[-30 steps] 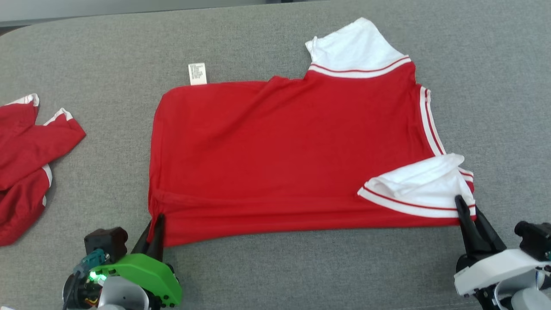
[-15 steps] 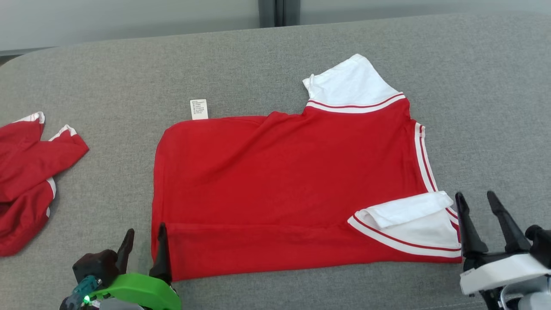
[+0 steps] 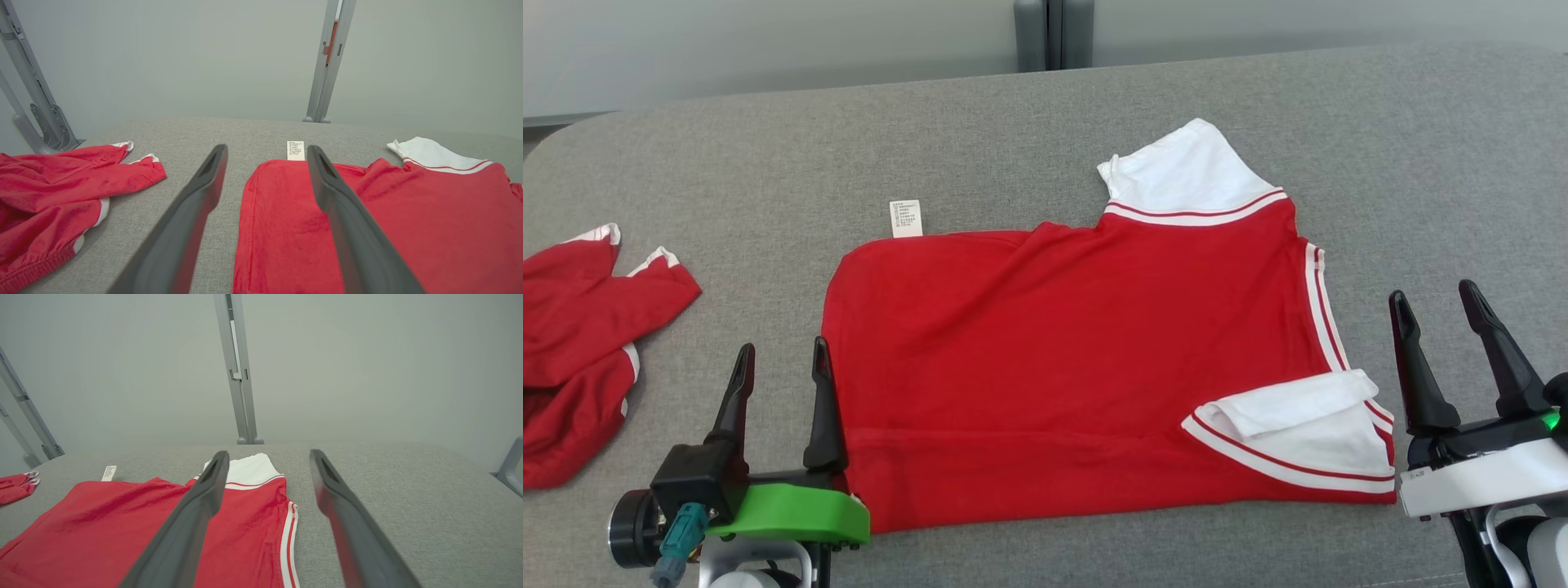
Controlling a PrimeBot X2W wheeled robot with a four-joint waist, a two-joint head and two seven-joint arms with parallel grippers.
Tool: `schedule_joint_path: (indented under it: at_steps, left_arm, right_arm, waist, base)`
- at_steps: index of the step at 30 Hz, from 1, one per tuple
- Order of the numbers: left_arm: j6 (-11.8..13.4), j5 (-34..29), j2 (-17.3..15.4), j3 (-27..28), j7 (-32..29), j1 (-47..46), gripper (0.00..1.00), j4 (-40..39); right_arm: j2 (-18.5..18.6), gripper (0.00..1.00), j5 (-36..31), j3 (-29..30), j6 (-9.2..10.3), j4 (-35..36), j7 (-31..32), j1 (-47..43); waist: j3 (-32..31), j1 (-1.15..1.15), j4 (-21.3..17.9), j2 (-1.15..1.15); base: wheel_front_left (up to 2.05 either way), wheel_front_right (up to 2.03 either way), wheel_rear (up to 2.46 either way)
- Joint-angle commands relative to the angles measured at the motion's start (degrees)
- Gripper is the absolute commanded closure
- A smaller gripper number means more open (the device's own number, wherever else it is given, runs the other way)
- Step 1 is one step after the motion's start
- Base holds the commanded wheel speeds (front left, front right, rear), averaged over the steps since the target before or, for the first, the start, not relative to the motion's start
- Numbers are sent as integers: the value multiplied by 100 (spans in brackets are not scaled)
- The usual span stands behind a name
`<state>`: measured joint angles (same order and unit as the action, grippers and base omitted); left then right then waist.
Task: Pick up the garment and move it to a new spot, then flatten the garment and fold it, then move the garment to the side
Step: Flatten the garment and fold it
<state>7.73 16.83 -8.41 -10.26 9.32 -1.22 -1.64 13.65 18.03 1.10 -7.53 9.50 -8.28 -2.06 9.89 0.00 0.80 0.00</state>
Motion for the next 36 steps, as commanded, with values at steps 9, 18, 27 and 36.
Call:
schedule_joint_path:
  at_steps: [9,18,27,36]
  left_arm:
    - [-79,21,-160,-45,-363,-546,0,44]
    - [-832,511,-393,-185,-1666,-2597,0,1482]
    - [-1308,967,-526,-167,-2190,-3723,0,3710]
    - [-1464,1061,-510,-379,-1960,-4140,100,4583]
  right_arm:
    - [-74,0,49,119,8,355,202,-112]
    - [-10,0,138,3,8,459,182,231]
    - [68,0,330,-186,8,20,-10,531]
    - [441,0,675,-284,8,-814,-97,1315]
  waist:
    - [221,0,66,0]
    - [917,0,-93,0]
    - [1279,0,-333,0]
    - [1405,0,-287,0]
  base:
    - [0,0,0]
    - [0,0,0]
    - [0,0,0]
    - [0,0,0]
